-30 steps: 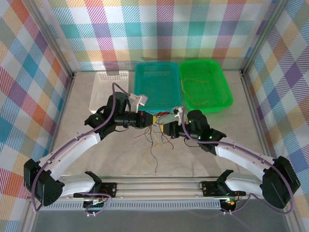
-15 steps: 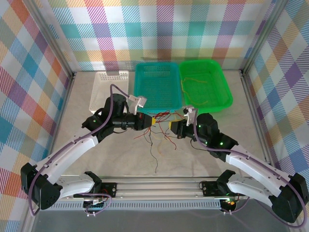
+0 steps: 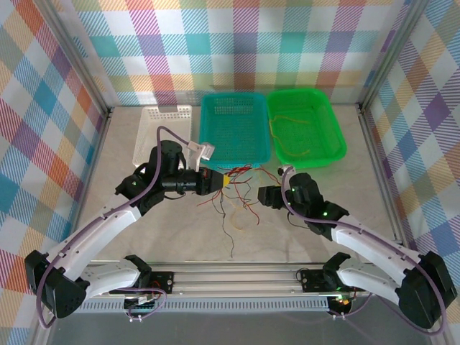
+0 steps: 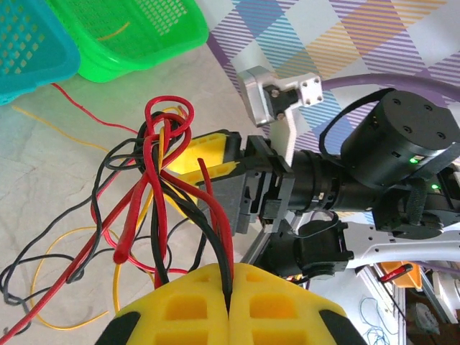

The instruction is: Untangle the cables

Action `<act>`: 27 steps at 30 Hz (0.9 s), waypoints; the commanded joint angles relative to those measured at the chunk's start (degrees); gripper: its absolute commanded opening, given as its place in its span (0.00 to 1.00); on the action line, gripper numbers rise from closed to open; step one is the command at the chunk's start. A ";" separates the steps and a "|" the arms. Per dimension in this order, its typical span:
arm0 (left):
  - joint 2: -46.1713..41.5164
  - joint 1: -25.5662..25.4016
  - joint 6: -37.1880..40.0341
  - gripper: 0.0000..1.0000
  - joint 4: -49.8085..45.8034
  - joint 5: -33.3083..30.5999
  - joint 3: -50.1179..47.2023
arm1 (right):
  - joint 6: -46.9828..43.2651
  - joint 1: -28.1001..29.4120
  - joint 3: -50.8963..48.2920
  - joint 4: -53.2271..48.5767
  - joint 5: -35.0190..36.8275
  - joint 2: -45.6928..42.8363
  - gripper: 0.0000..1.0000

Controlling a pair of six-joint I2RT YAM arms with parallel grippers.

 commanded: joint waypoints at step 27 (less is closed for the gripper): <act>-1.43 0.29 0.79 0.00 4.34 5.30 -1.04 | -8.62 0.50 3.76 20.15 6.20 12.31 0.25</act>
